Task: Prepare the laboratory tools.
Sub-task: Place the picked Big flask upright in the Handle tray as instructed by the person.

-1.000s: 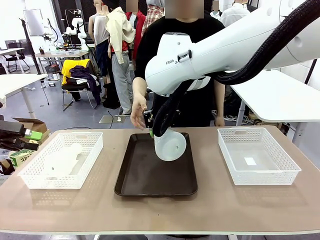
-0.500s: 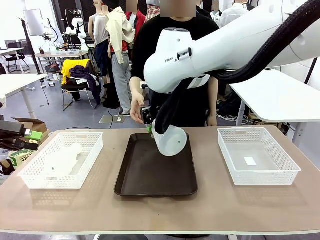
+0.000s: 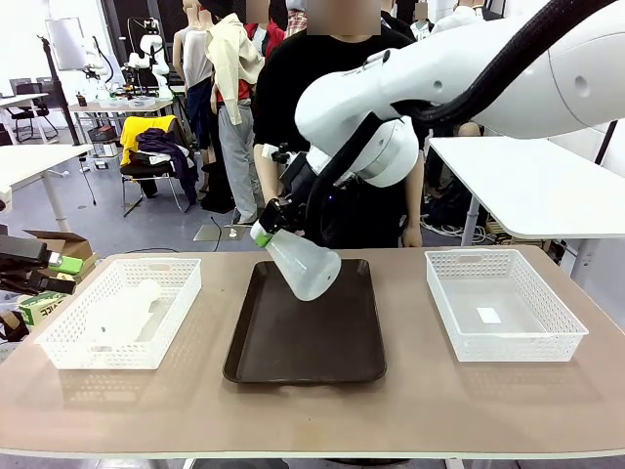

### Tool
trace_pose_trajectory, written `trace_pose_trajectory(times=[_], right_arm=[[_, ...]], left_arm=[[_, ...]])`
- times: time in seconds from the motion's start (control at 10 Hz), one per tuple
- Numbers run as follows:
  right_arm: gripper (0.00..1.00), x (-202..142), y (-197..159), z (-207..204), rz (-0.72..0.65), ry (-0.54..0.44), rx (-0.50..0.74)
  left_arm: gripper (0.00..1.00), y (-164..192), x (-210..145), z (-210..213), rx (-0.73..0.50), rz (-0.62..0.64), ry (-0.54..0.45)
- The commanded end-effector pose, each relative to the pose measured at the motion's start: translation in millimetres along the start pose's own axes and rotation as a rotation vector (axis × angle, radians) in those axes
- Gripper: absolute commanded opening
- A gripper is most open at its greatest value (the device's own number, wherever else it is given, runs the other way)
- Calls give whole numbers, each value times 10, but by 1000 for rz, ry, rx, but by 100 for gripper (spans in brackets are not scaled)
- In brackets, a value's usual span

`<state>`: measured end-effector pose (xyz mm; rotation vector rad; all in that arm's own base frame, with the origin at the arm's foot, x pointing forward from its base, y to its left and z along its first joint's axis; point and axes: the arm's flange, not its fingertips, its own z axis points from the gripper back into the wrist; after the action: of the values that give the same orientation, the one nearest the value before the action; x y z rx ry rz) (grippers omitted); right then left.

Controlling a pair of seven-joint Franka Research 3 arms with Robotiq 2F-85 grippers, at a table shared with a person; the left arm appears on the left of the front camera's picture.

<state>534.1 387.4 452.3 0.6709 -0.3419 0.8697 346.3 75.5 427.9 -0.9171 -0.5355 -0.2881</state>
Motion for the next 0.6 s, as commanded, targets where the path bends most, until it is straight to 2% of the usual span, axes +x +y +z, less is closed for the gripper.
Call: trace_pose_trajectory(times=[0.0,0.3,0.5], right_arm=[[0,-229,-195,66,95,-67,240],[0,-340,-433,88,169,-225,352],[0,-449,-621,73,296,-312,357]], left_arm=[[100,19,-5,2,-19,-19,-19],[100,19,-5,2,-19,-19,-19],[100,19,-5,2,-19,-19,-19]])
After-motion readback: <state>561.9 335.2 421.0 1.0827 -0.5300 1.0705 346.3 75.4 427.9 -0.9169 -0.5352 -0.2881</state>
